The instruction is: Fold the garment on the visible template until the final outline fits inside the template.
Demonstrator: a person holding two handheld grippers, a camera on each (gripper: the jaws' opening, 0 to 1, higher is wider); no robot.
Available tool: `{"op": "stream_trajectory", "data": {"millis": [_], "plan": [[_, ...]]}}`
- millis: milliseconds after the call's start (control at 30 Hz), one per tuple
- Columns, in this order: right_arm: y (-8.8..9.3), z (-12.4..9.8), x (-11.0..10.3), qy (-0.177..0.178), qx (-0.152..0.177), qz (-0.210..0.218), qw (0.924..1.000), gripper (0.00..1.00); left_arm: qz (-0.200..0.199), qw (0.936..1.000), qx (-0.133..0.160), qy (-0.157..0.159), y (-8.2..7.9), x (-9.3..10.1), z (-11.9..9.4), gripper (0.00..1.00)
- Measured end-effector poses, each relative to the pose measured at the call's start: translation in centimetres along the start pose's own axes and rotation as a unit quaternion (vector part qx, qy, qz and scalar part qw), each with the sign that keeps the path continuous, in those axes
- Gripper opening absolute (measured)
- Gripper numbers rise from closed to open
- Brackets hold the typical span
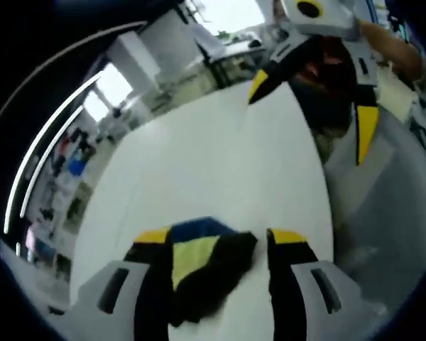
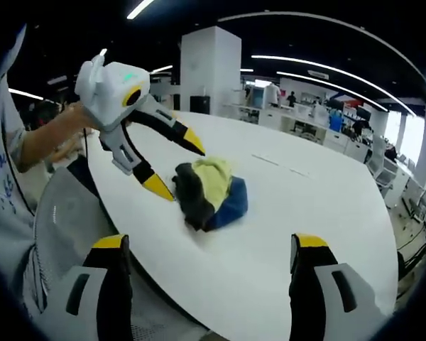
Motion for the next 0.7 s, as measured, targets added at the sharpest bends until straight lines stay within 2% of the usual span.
{"op": "stream_trajectory", "data": {"millis": [100, 267, 367, 433, 533, 633, 700], "plan": [[0.2, 0.0, 0.1, -0.001, -0.002, -0.002, 1.0000, 0.91, 0.005, 0.9998, -0.011, 0.012, 0.2, 0.5, 0.9, 0.43], [0.3, -0.1, 0.3, 0.000, -0.001, -0.003, 1.0000, 0.91, 0.023, 0.9991, -0.032, 0.016, 1.0, 0.9, 2.6, 0.40], [0.1, -0.2, 0.4, 0.000, 0.006, 0.000, 1.0000, 0.90, 0.014, 0.9995, -0.027, 0.009, 1.1, 0.9, 3.2, 0.35], [0.2, -0.2, 0.4, 0.000, 0.006, -0.001, 1.0000, 0.90, 0.015, 0.9990, -0.037, 0.022, 1.5, 1.5, 3.8, 0.34], [0.3, -0.2, 0.4, -0.003, 0.006, -0.001, 1.0000, 0.90, 0.045, 0.9962, -0.063, 0.039, 2.6, 2.5, 4.9, 0.29], [0.2, -0.2, 0.4, -0.004, 0.010, 0.000, 0.9999, 0.90, 0.056, 0.9953, -0.065, 0.045, 2.8, 3.0, 5.5, 0.24], [0.2, -0.2, 0.5, -0.004, 0.012, 0.001, 0.9999, 0.90, 0.062, 0.9955, -0.062, 0.035, 2.7, 2.8, 5.7, 0.21]]}}
Point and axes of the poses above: the point that each gripper's makers call its tool centre point, and the gripper's own axes: z roughly forward along the fingers, x roughly to its right, y roughly out of its underside, the point moved 1 cm from there along -z, roughly backward along the fingers, and after that the axes turned 2 degrees about -x, right-handed, at the moved point
